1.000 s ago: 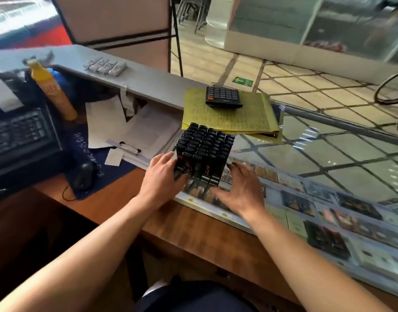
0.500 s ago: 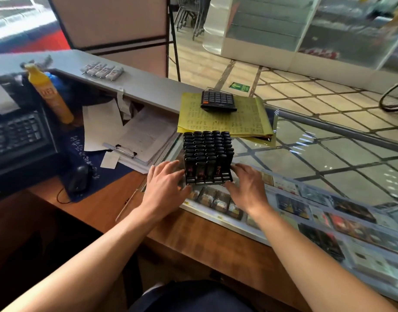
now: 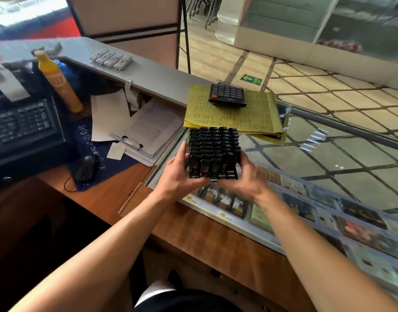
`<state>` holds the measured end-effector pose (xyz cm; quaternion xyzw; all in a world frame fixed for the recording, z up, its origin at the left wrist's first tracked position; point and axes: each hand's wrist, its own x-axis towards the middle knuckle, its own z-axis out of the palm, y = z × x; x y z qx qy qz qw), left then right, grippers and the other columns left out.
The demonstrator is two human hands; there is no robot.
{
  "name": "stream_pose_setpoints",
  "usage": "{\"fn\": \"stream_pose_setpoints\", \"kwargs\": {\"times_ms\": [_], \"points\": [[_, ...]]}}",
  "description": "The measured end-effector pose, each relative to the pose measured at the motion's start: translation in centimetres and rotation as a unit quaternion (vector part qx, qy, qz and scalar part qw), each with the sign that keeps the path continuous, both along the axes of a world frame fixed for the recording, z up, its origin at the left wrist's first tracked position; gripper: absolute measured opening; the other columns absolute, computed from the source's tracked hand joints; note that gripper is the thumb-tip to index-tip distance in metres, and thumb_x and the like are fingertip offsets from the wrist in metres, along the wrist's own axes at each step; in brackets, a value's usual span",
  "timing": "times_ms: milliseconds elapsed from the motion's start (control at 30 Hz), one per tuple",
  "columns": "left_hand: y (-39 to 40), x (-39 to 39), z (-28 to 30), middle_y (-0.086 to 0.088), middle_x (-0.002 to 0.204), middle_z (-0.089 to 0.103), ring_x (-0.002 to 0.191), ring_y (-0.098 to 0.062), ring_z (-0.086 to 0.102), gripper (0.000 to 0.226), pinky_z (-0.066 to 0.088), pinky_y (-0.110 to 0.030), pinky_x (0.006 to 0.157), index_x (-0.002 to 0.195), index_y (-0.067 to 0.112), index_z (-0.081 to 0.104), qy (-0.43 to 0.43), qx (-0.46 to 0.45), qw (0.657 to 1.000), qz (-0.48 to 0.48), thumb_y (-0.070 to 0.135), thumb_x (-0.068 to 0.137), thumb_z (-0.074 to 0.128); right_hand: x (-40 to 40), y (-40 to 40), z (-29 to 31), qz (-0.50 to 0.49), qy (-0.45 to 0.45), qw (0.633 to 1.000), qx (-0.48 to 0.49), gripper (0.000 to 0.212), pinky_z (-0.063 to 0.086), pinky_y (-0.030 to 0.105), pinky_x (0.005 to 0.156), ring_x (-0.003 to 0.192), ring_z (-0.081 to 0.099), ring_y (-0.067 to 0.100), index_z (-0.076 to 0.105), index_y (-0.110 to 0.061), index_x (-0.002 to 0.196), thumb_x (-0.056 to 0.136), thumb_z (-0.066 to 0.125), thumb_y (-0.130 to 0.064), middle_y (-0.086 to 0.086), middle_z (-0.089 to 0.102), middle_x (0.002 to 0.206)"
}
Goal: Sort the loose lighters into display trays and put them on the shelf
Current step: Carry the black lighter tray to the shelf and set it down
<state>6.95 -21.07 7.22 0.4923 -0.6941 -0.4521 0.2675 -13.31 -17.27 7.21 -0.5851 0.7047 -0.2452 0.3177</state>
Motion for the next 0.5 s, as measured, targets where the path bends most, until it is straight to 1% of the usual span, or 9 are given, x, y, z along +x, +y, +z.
{"fn": "stream_pose_setpoints", "kwargs": {"times_ms": [33, 67, 133, 200, 233, 300, 367, 433, 500], "points": [[0.0, 0.0, 0.0, 0.028, 0.115, 0.061, 0.117, -0.005, 0.057, 0.109, 0.045, -0.042, 0.107, 0.147, 0.052, 0.017, 0.005, 0.006, 1.0, -0.006, 0.03, 0.065, 0.086, 0.1, 0.1, 0.1, 0.004, -0.013, 1.0, -0.01, 0.112, 0.026, 0.062, 0.113, 0.135, 0.042, 0.032, 0.02, -0.034, 0.149, 0.058, 0.08, -0.06, 0.005, 0.048, 0.145], [0.1, 0.0, 0.1, 0.032, 0.112, 0.058, 0.113, -0.001, 0.057, 0.109, 0.046, -0.04, 0.107, 0.147, 0.049, 0.017, 0.016, 0.012, 1.0, -0.008, 0.023, 0.067, 0.086, 0.2, 0.3, 0.0, 0.009, -0.024, 0.999, -0.023, 0.105, 0.028, 0.059, 0.113, 0.131, 0.045, 0.028, 0.024, -0.033, 0.147, 0.063, 0.083, -0.053, 0.001, 0.05, 0.142], [0.4, 0.1, -0.1, 0.038, 0.11, 0.054, 0.108, 0.004, 0.059, 0.109, 0.046, -0.034, 0.105, 0.147, 0.047, 0.018, 0.035, 0.015, 0.999, -0.014, 0.02, 0.066, 0.085, 0.2, 0.9, 0.0, 0.012, -0.051, 0.998, -0.037, 0.096, 0.039, 0.037, 0.108, 0.12, 0.047, 0.014, 0.029, -0.032, 0.144, 0.069, 0.087, -0.039, -0.014, 0.05, 0.126], [0.8, 0.5, -0.6, 0.039, 0.114, 0.058, 0.115, 0.001, 0.059, 0.101, 0.045, -0.035, 0.107, 0.137, 0.065, 0.021, 0.04, 0.009, 0.999, -0.021, 0.033, 0.062, 0.082, 0.2, 1.9, 0.3, 0.006, -0.081, 0.996, -0.046, 0.088, 0.036, 0.011, 0.09, 0.109, 0.044, 0.001, 0.031, -0.035, 0.142, 0.073, 0.086, -0.032, -0.029, 0.043, 0.113], [1.1, 0.7, -0.6, 0.038, 0.116, 0.059, 0.117, 0.0, 0.059, 0.096, 0.045, -0.036, 0.108, 0.13, 0.072, 0.022, 0.048, 0.018, 0.998, -0.021, 0.038, 0.062, 0.08, 0.2, 2.4, 0.4, 0.003, -0.096, 0.994, -0.047, 0.082, 0.032, 0.008, 0.084, 0.103, 0.044, -0.005, 0.032, -0.041, 0.139, 0.076, 0.083, -0.033, -0.035, 0.04, 0.11], [1.4, 0.8, -0.6, 0.025, 0.129, 0.059, 0.121, 0.002, 0.056, 0.088, 0.041, -0.037, 0.111, 0.128, 0.073, 0.023, 0.062, 0.037, 0.997, -0.005, 0.046, 0.064, 0.077, 0.2, 2.9, 0.7, -0.004, -0.135, 0.99, -0.036, 0.068, 0.033, 0.017, 0.087, 0.098, 0.044, -0.014, 0.032, -0.054, 0.13, 0.076, 0.07, -0.038, -0.042, 0.04, 0.11], [1.6, 0.6, 0.0, 0.01, 0.145, 0.049, 0.126, 0.01, 0.046, 0.092, 0.037, -0.033, 0.112, 0.143, 0.056, 0.023, 0.081, 0.054, 0.995, 0.018, 0.06, 0.065, 0.071, 0.4, 2.8, 0.9, -0.021, -0.168, 0.985, -0.039, 0.058, 0.035, 0.022, 0.092, 0.107, 0.045, -0.02, 0.034, -0.061, 0.127, 0.077, 0.061, -0.045, -0.044, 0.046, 0.118], [1.4, 0.3, 0.3, -0.002, 0.158, 0.033, 0.136, -0.001, 0.038, 0.107, 0.034, -0.035, 0.115, 0.155, 0.035, 0.015, 0.121, 0.073, 0.989, 0.036, 0.068, 0.066, 0.064, 0.6, 2.3, 0.6, -0.05, -0.195, 0.978, -0.056, 0.068, 0.034, 0.029, 0.103, 0.127, 0.041, -0.008, 0.031, -0.05, 0.143, 0.08, 0.056, -0.053, -0.028, 0.043, 0.143], [1.3, -0.2, 0.5, -0.004, 0.162, 0.025, 0.144, -0.01, 0.032, 0.108, 0.031, -0.04, 0.118, 0.157, 0.03, 0.01, 0.146, 0.076, 0.985, 0.055, 0.07, 0.069, 0.058, 0.9, 1.7, 0.4, -0.086, -0.225, 0.968, -0.069, 0.079, 0.029, 0.033, 0.111, 0.138, 0.034, 0.004, 0.024, -0.034, 0.152, 0.082, 0.052, -0.055, -0.011, 0.034, 0.155]]}}
